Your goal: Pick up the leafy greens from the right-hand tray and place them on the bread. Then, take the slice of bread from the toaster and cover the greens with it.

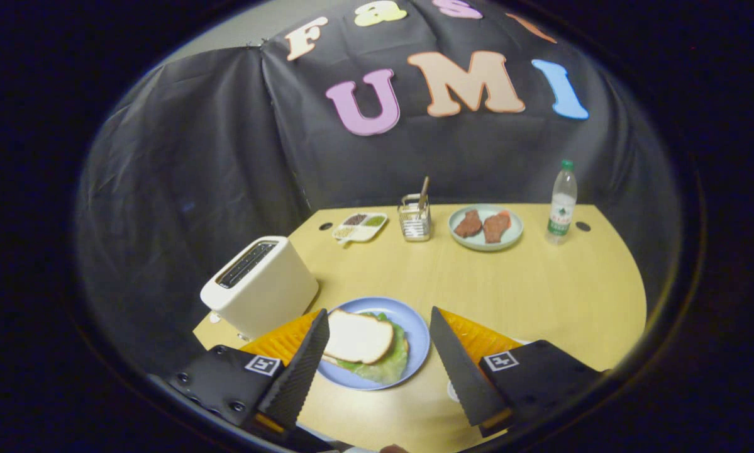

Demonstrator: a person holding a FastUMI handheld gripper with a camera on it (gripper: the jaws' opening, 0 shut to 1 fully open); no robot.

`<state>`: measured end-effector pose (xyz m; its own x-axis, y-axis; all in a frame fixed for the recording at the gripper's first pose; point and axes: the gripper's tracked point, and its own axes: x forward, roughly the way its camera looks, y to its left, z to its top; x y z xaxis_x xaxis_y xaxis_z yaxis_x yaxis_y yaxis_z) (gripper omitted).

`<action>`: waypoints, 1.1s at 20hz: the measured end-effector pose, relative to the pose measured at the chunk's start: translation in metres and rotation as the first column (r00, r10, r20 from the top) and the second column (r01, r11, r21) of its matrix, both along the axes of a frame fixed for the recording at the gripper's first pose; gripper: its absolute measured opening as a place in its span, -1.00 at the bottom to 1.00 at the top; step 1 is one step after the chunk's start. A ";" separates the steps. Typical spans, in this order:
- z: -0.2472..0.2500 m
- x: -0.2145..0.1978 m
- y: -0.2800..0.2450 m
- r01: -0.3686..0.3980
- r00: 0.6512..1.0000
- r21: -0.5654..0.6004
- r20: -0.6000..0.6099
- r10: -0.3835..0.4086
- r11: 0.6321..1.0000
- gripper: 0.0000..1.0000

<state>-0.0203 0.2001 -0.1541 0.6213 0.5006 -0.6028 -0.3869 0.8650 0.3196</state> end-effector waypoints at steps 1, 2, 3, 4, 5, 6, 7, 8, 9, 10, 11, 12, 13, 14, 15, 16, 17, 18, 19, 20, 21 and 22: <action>0.013 0.004 -0.007 0.016 0.998 -0.008 0.053 -0.015 1.000 1.00; 0.025 0.008 -0.014 0.035 0.994 -0.014 0.104 -0.033 0.999 1.00; 0.039 0.011 -0.022 0.056 0.987 -0.021 0.150 -0.053 0.998 1.00; 0.049 0.012 -0.034 0.080 0.979 -0.028 0.192 -0.073 0.996 1.00; 0.058 0.013 -0.043 0.104 0.969 -0.036 0.229 -0.093 0.994 1.00; 0.066 0.014 -0.050 0.124 0.959 -0.041 0.261 -0.109 0.991 1.00; 0.074 0.014 -0.056 0.140 0.948 -0.042 0.293 -0.122 0.989 1.00; 0.079 0.014 -0.062 0.158 0.935 -0.044 0.326 -0.135 0.986 1.00; 0.085 0.013 -0.069 0.172 0.923 -0.045 0.357 -0.145 0.984 1.00; 0.090 0.009 -0.073 0.183 0.912 -0.041 0.381 -0.154 0.982 1.00; 0.096 0.005 -0.079 0.202 0.898 -0.036 0.406 -0.170 0.979 1.00; 0.102 0.003 -0.087 0.221 0.882 -0.030 0.432 -0.187 0.975 1.00; 0.107 0.000 -0.093 0.237 0.869 -0.023 0.452 -0.202 0.971 1.00; 0.111 -0.004 -0.097 0.247 0.861 -0.019 0.464 -0.211 0.969 1.00; 0.114 -0.005 -0.102 0.264 0.851 -0.017 0.475 -0.225 0.964 1.00; 0.117 -0.005 -0.108 0.275 0.845 -0.016 0.482 -0.233 0.961 1.00; 0.120 -0.004 -0.114 0.291 0.836 -0.018 0.490 -0.245 0.956 1.00; 0.123 -0.002 -0.120 0.306 0.829 -0.019 0.497 -0.257 0.952 1.00; 0.126 0.002 -0.124 0.319 0.821 -0.018 0.504 -0.266 0.948 1.00; 0.129 0.004 -0.128 0.329 0.813 -0.016 0.513 -0.275 0.944 1.00; 0.132 0.006 -0.132 0.341 0.807 -0.016 0.518 -0.284 0.940 1.00; 0.135 0.009 -0.136 0.353 0.798 -0.012 0.525 -0.294 0.936 1.00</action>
